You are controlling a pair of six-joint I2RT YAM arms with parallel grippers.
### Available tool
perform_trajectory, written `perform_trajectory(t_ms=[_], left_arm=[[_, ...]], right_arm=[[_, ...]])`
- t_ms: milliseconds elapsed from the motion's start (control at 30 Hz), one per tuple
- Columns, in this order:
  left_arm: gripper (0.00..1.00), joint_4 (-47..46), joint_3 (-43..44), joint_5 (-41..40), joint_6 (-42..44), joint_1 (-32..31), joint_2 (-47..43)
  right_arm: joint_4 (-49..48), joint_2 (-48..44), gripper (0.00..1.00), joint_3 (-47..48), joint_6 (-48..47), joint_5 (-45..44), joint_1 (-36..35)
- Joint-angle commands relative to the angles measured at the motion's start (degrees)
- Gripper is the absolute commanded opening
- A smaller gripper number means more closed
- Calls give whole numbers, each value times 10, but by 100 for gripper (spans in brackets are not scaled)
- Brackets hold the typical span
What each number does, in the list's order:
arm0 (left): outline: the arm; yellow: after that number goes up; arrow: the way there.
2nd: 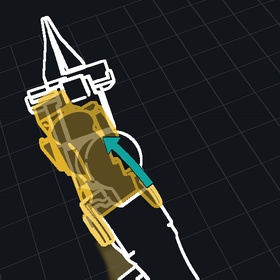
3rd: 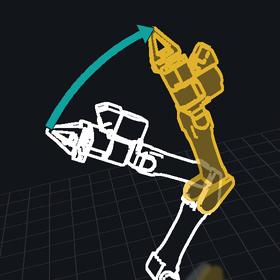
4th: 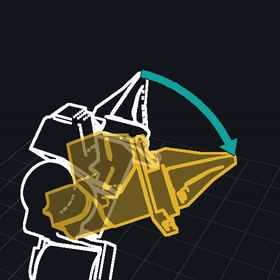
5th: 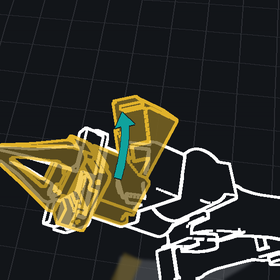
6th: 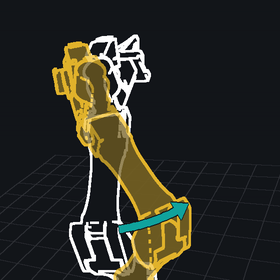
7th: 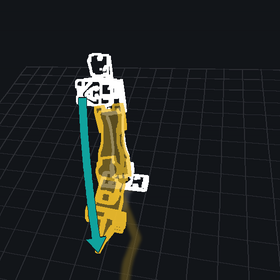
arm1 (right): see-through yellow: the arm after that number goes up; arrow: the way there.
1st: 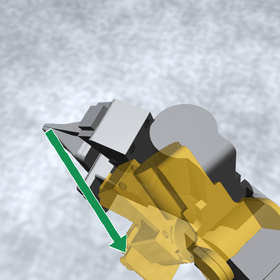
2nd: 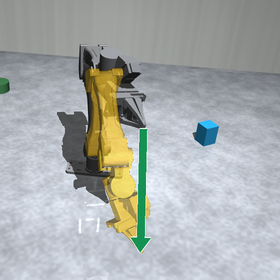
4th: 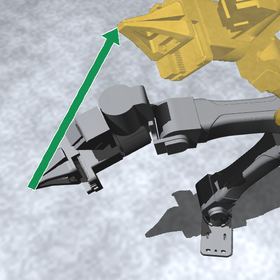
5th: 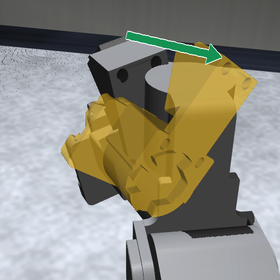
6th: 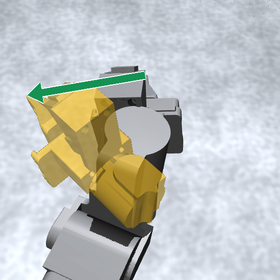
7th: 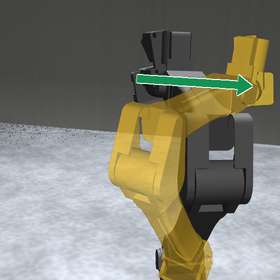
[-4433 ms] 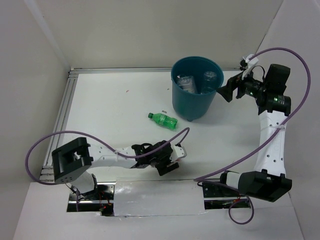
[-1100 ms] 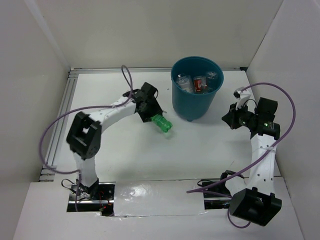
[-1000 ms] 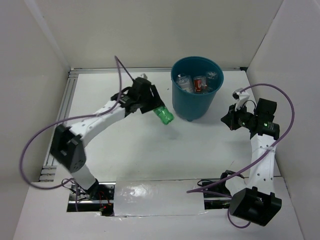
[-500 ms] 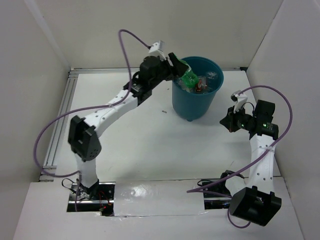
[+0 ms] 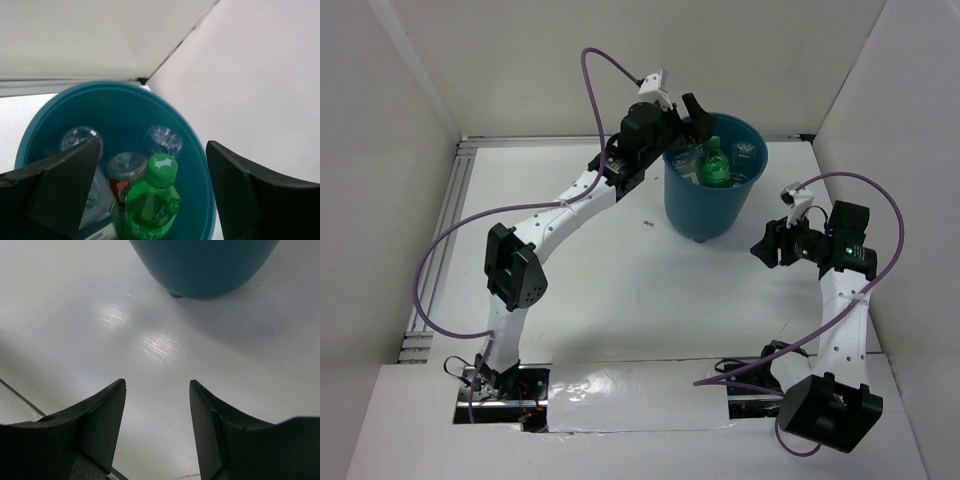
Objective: Put the plastic bottles in the bin
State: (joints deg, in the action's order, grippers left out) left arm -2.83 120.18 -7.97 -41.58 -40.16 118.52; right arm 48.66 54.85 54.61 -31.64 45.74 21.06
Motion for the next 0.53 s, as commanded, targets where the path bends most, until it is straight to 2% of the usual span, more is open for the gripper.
perform_trajectory(t_ms=[0,67,100,167,200,233,300,333,400,433,500], left_arm=[[100,-38,-31,34,54,-4,-47],[100,-44,-53,34,73,-4,-77],[100,-44,-90,34,93,-4,-118],[100,-44,-144,37,125,-4,-171],[100,-44,-178,44,166,-4,-201],[100,-44,-254,50,180,-4,-263],[100,-44,-339,66,205,2,-329],[100,-44,-421,66,205,7,-392],[100,-19,-493,66,210,13,-448],[100,-8,-556,58,210,13,-474],[100,12,-612,49,210,32,-543]], right_arm=[[-1,-11,61,1,2,10,3],[-6,-5,68,1,2,5,3],[-6,-5,70,8,10,0,3],[-26,-5,92,15,52,-23,3],[-36,-5,92,21,70,-34,3],[-45,-5,94,21,89,-48,3],[-84,-5,100,29,159,-113,3],[-95,-5,100,29,165,-132,3],[-127,-18,100,21,191,-178,3],[-141,-18,100,16,202,-195,3],[-169,-33,100,10,218,-223,3]])
